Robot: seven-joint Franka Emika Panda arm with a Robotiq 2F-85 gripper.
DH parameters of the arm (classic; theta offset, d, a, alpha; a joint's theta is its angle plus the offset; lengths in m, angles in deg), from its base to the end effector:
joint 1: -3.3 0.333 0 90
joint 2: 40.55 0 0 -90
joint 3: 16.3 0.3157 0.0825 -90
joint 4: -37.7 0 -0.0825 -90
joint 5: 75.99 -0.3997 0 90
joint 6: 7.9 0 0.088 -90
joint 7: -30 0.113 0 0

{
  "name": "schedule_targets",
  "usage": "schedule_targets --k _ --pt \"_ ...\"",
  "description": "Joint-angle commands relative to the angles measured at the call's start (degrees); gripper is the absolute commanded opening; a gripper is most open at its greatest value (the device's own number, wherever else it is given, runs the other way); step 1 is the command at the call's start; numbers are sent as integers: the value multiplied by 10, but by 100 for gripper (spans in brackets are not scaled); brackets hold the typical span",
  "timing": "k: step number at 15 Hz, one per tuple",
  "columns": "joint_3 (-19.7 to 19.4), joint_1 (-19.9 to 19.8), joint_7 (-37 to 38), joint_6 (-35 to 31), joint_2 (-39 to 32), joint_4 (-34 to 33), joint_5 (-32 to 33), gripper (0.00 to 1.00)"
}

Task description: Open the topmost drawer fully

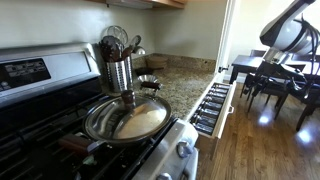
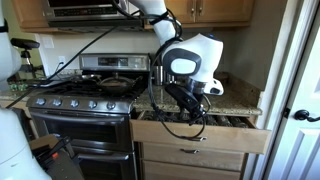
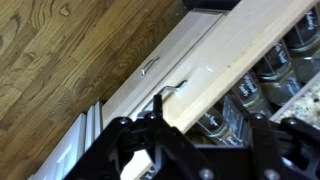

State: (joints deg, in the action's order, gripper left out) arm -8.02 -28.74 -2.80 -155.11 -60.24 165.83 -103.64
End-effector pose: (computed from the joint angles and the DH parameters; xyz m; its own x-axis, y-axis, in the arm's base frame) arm 0.5043 -0.2262 0.1951 0.9585 -0.2697 0.0925 -0.2337 -0.9291 -0.2868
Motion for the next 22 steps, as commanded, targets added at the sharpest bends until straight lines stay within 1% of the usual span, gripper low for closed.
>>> schedule_targets --k 1,2,3,6,9,12,17,22 --pt "-38 52 67 55 81 24 -38 96" --pt "-50 70 95 72 79 9 -37 100" --pt "-62 86 123 83 78 -1 -35 100" --pt "-88 129 208 76 45 -39 -18 100" --pt "-109 156 283 80 1 -80 1 100" --pt "-116 165 323 89 -53 -127 8 100" --pt "-121 166 354 93 -138 -202 33 100" --pt "-132 172 403 124 -199 -264 73 100"
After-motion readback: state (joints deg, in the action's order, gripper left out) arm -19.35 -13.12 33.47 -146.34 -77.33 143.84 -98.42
